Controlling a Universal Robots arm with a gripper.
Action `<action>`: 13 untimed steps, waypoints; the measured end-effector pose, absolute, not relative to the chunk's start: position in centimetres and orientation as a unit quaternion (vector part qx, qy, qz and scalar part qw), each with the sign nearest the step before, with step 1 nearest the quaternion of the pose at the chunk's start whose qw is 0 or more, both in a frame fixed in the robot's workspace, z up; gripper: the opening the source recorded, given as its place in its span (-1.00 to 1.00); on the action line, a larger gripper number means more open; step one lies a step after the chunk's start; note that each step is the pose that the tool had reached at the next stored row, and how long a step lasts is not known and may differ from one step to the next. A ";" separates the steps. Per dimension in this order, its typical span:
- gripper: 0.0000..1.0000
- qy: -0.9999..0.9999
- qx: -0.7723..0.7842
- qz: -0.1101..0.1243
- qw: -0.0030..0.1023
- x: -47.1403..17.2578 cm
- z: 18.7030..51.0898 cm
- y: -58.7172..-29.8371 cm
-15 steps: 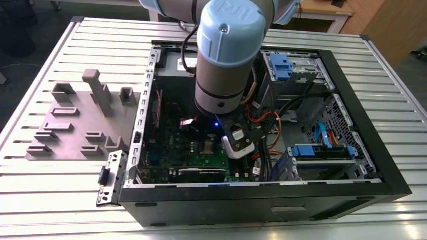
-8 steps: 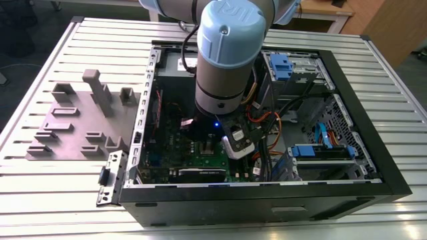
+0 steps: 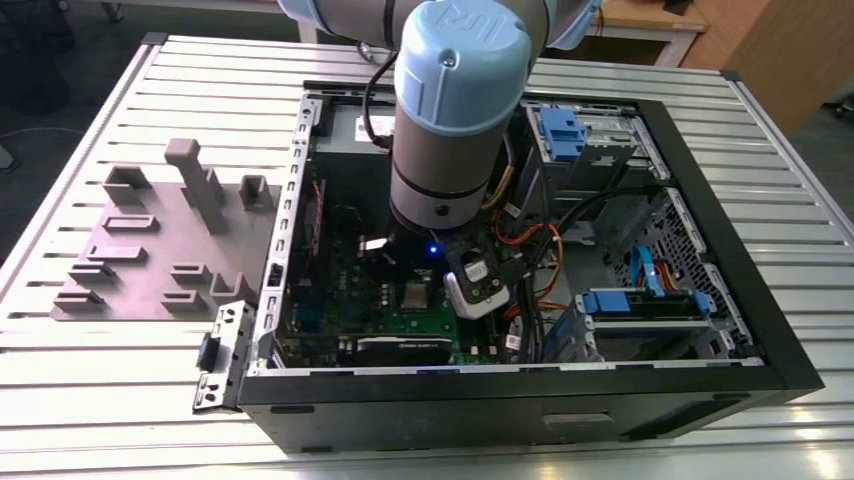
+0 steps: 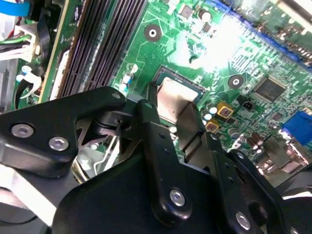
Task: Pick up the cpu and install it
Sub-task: 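Place the cpu into insertion slot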
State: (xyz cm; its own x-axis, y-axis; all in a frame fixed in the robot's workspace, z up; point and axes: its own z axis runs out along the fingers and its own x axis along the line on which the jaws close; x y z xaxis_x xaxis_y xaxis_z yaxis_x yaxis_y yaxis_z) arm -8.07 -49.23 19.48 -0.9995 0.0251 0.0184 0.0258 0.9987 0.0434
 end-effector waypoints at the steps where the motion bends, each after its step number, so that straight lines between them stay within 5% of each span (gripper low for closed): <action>1: -0.14 -1.000 -0.013 -0.020 0.009 -8.1 19.5 -49.2; 4: -0.11 -1.000 -0.013 -0.021 0.009 -8.1 19.5 -49.2; 7: 0.13 -1.000 -0.013 -0.023 0.009 -8.1 19.5 -49.2; 13: 0.13 -1.000 -0.013 -0.025 0.009 -8.2 19.3 -49.2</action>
